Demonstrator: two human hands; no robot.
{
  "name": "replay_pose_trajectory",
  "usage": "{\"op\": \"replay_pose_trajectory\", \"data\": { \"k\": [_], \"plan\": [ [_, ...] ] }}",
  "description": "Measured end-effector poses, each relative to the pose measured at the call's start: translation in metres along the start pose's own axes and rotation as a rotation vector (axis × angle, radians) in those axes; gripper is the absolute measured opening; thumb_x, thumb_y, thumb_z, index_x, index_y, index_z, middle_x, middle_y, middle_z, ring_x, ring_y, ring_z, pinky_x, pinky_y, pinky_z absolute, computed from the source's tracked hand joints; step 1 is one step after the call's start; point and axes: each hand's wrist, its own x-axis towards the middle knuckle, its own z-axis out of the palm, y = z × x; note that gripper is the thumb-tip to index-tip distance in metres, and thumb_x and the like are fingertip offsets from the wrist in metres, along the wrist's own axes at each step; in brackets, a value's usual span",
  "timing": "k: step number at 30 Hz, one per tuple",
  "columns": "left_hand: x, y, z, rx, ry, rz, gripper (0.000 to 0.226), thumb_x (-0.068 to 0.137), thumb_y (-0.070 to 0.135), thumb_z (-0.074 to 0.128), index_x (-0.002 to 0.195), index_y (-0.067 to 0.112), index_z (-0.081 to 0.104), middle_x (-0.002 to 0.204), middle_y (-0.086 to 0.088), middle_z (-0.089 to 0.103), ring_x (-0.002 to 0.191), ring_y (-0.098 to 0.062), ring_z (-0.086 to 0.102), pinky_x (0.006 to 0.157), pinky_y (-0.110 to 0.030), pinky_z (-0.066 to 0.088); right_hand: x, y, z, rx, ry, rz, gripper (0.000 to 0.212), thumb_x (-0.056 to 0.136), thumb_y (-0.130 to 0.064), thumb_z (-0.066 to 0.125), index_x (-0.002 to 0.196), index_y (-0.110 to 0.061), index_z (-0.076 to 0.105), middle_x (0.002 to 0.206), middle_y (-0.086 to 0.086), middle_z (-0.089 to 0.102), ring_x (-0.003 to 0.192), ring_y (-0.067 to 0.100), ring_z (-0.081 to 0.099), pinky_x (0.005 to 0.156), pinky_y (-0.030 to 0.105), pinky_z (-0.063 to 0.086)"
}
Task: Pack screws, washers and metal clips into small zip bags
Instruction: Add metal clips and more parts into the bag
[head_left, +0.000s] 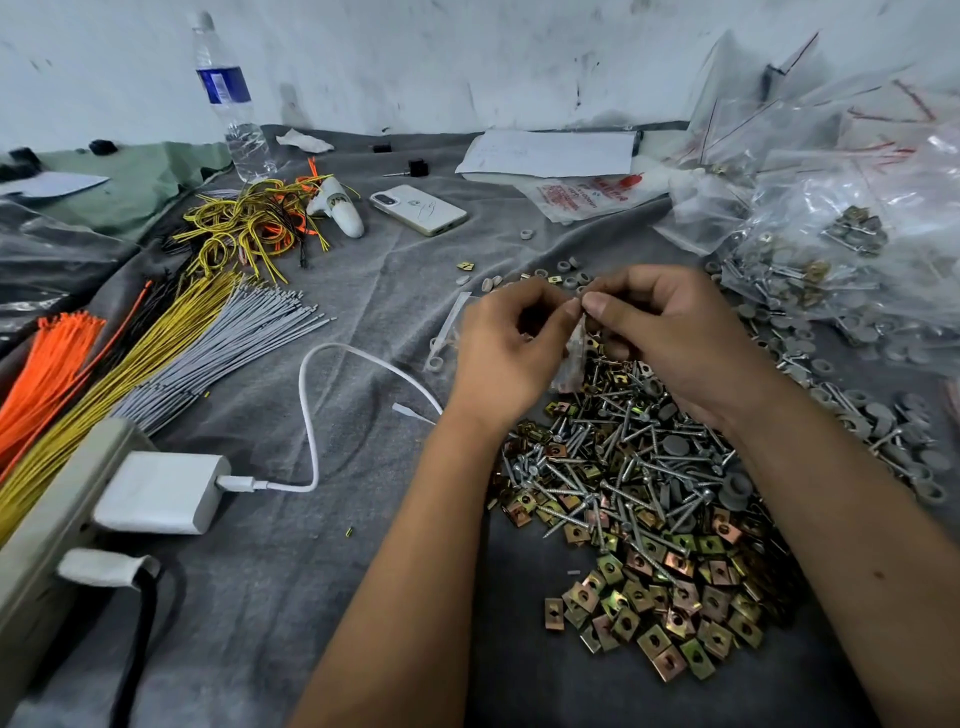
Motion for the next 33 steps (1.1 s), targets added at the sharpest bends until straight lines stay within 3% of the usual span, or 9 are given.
{"op": "replay_pose_trajectory", "data": {
  "k": [6,10,14,19,21,24,29,33],
  "plan": [
    [0.001,0.001,0.006,-0.027,0.006,0.005,0.017,0.097,0.006,0.066,0.080,0.004,0.069,0.063,-0.010,0.065,0.063,-0.038,0.064,0.058,-0.051,0.054,-0.001,0.000,-0.002,0.071,0.053,-0.019,0.017,0.072,-0.022,0.087,0.084,-0.016,0.077,0.080,0.009,0.077,0.060,0.008,0.064,0.051,0.018,0.047],
    [0.000,0.001,0.007,-0.039,0.019,-0.008,0.018,0.096,0.007,0.065,0.078,0.004,0.068,0.063,-0.014,0.064,0.062,-0.040,0.062,0.056,-0.051,0.053,0.000,0.000,-0.002,0.015,0.059,-0.035,0.007,0.080,-0.014,0.083,0.083,-0.018,0.078,0.077,0.004,0.077,0.061,0.008,0.065,0.053,0.018,0.049],
    [-0.001,0.002,0.008,-0.069,0.033,-0.018,0.021,0.099,0.010,0.064,0.078,0.010,0.068,0.063,-0.012,0.063,0.064,-0.042,0.062,0.057,-0.048,0.051,0.000,-0.002,-0.001,-0.015,0.038,-0.065,0.012,0.087,-0.008,0.077,0.085,-0.020,0.078,0.081,0.005,0.077,0.066,0.014,0.068,0.057,0.021,0.054],
    [0.000,-0.001,0.007,0.036,0.127,0.029,0.019,0.095,0.020,0.073,0.078,0.013,0.068,0.067,0.004,0.063,0.063,-0.015,0.057,0.059,-0.035,0.046,0.000,-0.001,-0.001,-0.008,0.037,-0.066,0.013,0.088,-0.004,0.074,0.091,-0.016,0.077,0.086,0.007,0.078,0.078,0.021,0.075,0.063,0.030,0.062],
    [-0.001,-0.002,0.007,0.189,0.126,0.071,0.022,0.090,0.032,0.077,0.080,0.016,0.065,0.073,0.006,0.062,0.069,-0.013,0.056,0.061,-0.034,0.046,0.000,0.000,-0.003,-0.099,0.049,-0.061,0.014,0.090,-0.002,0.073,0.094,-0.015,0.077,0.085,0.003,0.079,0.078,0.019,0.077,0.067,0.034,0.064],
    [-0.003,-0.004,0.005,0.416,0.063,0.103,0.035,0.078,0.046,0.081,0.082,0.019,0.059,0.080,0.007,0.058,0.076,-0.015,0.054,0.061,-0.033,0.043,0.002,0.003,-0.011,-0.417,0.126,-0.105,0.015,0.089,-0.011,0.077,0.096,-0.023,0.078,0.082,-0.007,0.077,0.075,0.006,0.073,0.072,0.029,0.063],
    [-0.004,-0.007,0.002,0.456,0.097,-0.006,0.014,0.074,0.021,0.071,0.069,0.019,0.059,0.065,0.006,0.058,0.064,-0.014,0.056,0.054,-0.029,0.040,0.000,-0.001,-0.016,-0.820,0.094,-0.160,0.036,0.080,-0.028,0.086,0.114,-0.028,0.076,0.100,-0.011,0.074,0.079,-0.012,0.056,0.070,0.008,0.038],
    [0.002,-0.007,-0.002,0.338,0.220,-0.177,0.012,0.078,0.020,0.072,0.069,0.016,0.065,0.063,0.004,0.063,0.062,-0.017,0.060,0.057,-0.028,0.043,-0.005,-0.011,-0.009,-0.850,-0.109,-0.256,0.017,0.077,-0.038,0.084,0.090,-0.032,0.076,0.090,-0.019,0.064,0.087,-0.004,0.054,0.080,0.030,0.045]
  ]
}}
